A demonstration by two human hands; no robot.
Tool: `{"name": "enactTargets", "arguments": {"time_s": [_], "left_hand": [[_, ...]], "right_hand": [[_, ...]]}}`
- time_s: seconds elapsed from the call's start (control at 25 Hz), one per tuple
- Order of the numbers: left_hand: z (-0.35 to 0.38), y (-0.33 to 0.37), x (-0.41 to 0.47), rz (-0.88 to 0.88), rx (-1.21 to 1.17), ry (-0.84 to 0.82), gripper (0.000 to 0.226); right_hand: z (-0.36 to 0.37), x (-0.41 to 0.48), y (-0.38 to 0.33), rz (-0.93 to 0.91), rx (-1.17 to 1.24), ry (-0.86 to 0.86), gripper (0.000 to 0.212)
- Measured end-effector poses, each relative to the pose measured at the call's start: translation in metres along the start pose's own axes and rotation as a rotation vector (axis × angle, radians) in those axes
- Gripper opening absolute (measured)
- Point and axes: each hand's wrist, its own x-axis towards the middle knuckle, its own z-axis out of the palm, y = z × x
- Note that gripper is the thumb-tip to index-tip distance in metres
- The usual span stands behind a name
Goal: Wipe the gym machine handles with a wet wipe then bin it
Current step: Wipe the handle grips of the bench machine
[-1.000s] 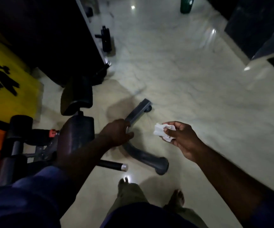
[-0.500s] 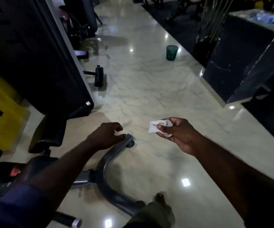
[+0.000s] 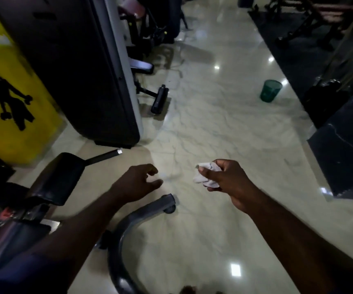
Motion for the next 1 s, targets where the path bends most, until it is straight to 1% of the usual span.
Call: {"name": "enactTargets", "arguments": {"time_s": [0.08,0.16,0.24,0.36,0.44,0.52,0.64,0.72,0.8,0.84,0.92,1.0], "left_hand": [[-0.009,-0.007,0.017,-0.060,0.006,0.034,0.049],[-0.020,-0.016,0.032,-0.157,-0.030,0.102,0.048],[-0.028,-0.023,0.041,-0.239,-0.021,0.149,0.048],[-0.050,-0.030,0.049,-0.405,-0.016,0.228,0.049],[-0.063,-0.041,0.047,-0.516,0.007,0.279,0.049],[-0.071,-0.057,0.038,-0.612,-0.010,0.314,0.049],[-0.080,-0.080,0.028,-0.732,-0.058,0.368,0.047],[-0.086,-0.109,0.028,-0.765,-0.073,0.436,0.046],[-0.086,-0.142,0.030,-0.781,-0.086,0.465,0.048],[-0.086,-0.163,0.034,-0.798,-0.096,0.473,0.050],[-0.093,-0.203,0.043,-0.812,-0.091,0.462,0.054],[-0.093,-0.246,0.062,-0.758,-0.005,0.427,0.057]], "right_hand": [[0.009,0.046,-0.013,-0.011,0.007,-0.080,0.032],[0.023,0.097,-0.025,-0.037,0.006,-0.188,0.035],[0.039,0.140,-0.033,-0.072,-0.052,-0.276,0.036],[0.070,0.205,-0.052,-0.075,-0.163,-0.425,0.024],[0.102,0.241,-0.065,-0.090,-0.246,-0.560,0.017],[0.138,0.265,-0.068,-0.100,-0.326,-0.676,0.012],[0.191,0.296,-0.068,-0.186,-0.457,-0.794,0.012],[0.235,0.315,-0.070,-0.258,-0.548,-0.868,0.022],[0.275,0.336,-0.065,-0.286,-0.578,-0.912,0.034],[0.297,0.349,-0.063,-0.299,-0.605,-0.918,0.037],[0.333,0.374,-0.056,-0.344,-0.675,-0.923,0.040],[0.366,0.399,-0.048,-0.419,-0.741,-0.928,0.042]]}}
